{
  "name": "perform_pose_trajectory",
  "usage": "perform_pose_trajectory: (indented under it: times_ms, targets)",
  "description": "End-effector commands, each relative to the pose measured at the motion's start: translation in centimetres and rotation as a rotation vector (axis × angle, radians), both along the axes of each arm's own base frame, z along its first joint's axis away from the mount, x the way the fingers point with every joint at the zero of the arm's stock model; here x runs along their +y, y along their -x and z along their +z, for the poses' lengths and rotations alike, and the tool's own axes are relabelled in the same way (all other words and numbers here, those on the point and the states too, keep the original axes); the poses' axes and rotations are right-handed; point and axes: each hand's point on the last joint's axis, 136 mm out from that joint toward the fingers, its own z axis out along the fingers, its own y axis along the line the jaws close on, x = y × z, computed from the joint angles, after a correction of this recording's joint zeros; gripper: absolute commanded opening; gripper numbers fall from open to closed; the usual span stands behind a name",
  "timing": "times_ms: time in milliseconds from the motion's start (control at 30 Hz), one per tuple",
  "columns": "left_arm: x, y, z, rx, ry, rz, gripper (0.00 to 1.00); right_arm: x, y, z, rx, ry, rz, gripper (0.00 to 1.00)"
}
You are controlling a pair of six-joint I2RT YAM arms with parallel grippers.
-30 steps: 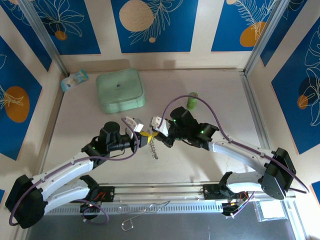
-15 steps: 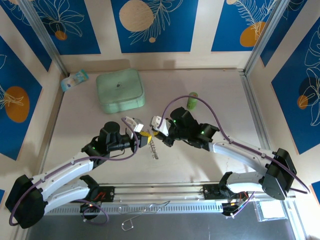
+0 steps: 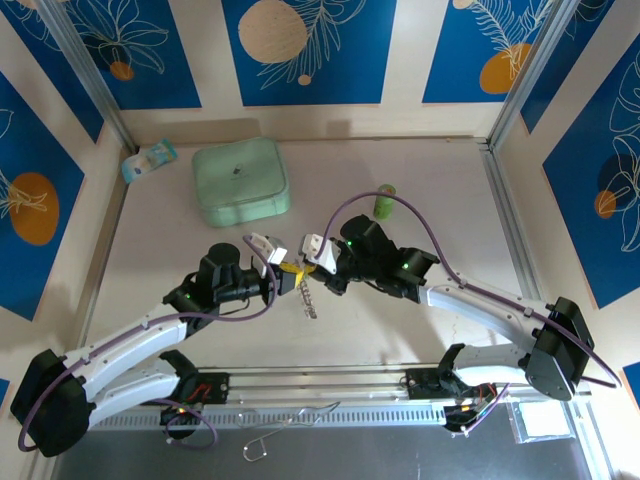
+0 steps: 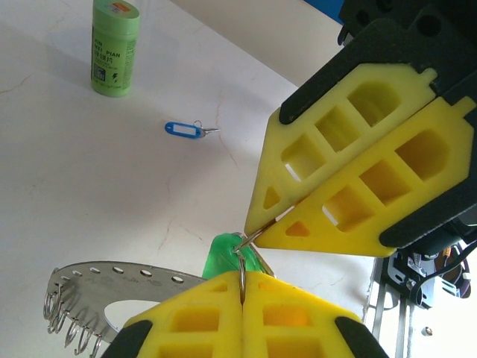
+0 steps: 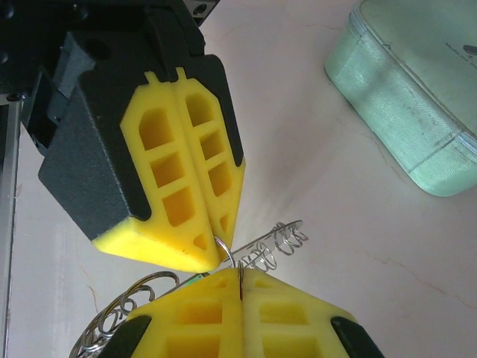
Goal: Put the keys on the keyring
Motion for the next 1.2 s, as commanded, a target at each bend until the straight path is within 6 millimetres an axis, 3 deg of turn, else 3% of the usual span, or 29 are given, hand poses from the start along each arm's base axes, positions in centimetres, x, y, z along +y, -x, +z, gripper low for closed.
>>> perform_pose_trajectory:
  times_ms: [0, 1167]
  targets:
    - [-0.7, -0.2, 2.7, -0.053, 0.052, -0.013, 0.0, 0.1, 1.0, -0.1, 0.011, 0.003, 0.042, 0.0]
    - [-0.9, -0.3, 2.8, -0.064, 0.053, -0.018, 0.0, 0.9, 2.5, -0.4, 0.069, -0.002, 0.116, 0.0]
